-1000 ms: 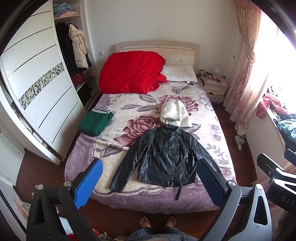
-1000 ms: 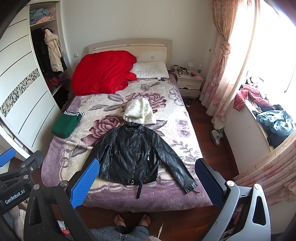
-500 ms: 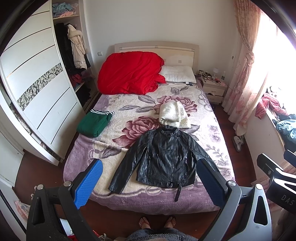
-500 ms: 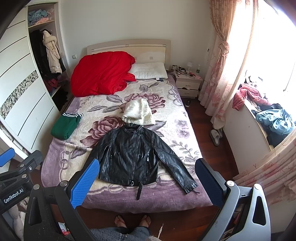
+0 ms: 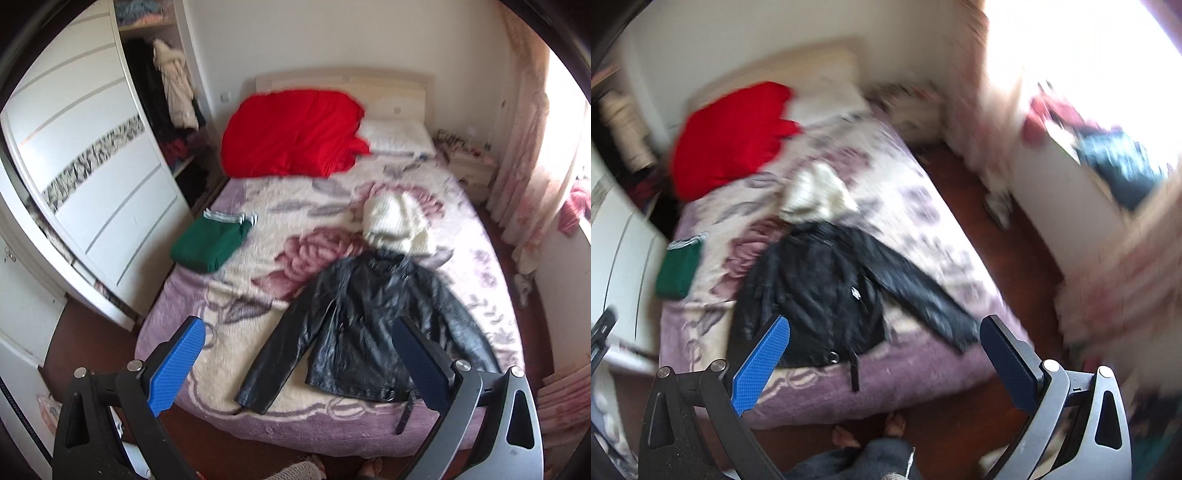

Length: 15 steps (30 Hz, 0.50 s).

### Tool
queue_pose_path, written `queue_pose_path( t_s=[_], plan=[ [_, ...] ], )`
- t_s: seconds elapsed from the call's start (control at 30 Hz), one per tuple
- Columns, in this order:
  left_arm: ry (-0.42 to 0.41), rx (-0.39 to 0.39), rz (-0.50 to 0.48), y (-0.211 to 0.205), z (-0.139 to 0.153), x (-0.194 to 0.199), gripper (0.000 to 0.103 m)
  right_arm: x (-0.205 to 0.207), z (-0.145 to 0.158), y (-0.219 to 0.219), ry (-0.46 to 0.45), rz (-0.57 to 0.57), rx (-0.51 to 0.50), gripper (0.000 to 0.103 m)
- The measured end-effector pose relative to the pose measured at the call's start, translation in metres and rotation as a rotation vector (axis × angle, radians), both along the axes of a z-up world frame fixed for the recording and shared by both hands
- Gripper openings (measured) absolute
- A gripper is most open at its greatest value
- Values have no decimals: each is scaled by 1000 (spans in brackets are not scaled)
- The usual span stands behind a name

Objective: Fold large clothes

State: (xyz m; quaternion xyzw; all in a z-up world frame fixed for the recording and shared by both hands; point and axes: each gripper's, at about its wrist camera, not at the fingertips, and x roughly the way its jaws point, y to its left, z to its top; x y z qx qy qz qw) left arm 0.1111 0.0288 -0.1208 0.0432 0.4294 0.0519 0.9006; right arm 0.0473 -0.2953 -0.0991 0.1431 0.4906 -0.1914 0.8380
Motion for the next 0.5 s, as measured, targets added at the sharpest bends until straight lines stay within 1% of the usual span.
queue_pose_path(
  t_s=[0.07,0.13,0.2,0.23,0.33,0.4,0.43,0.5],
  plan=[
    [69,25,30,-4,-40,23,103,0,-49,-38,40,-109,50,103],
    [120,33,42,-7,-68,37,103,-6,-109,-81,102,-235,111,103],
    [171,49,52,-17,-103,54,103,-14,-169,-121,152,-339,181,103],
    [194,57,51,-25,-124,66,103,-19,-201,-142,189,-400,212,103],
    [235,98,38,-43,-172,90,103,-33,-292,-198,238,-545,325,103],
    [275,129,28,-60,-217,108,103,-42,-361,-230,258,-645,411,103],
    [293,141,27,-63,-230,114,103,-45,-395,-243,276,-690,443,103],
    [371,154,29,-72,-276,128,103,-50,-458,-264,300,-770,517,103]
  ],
)
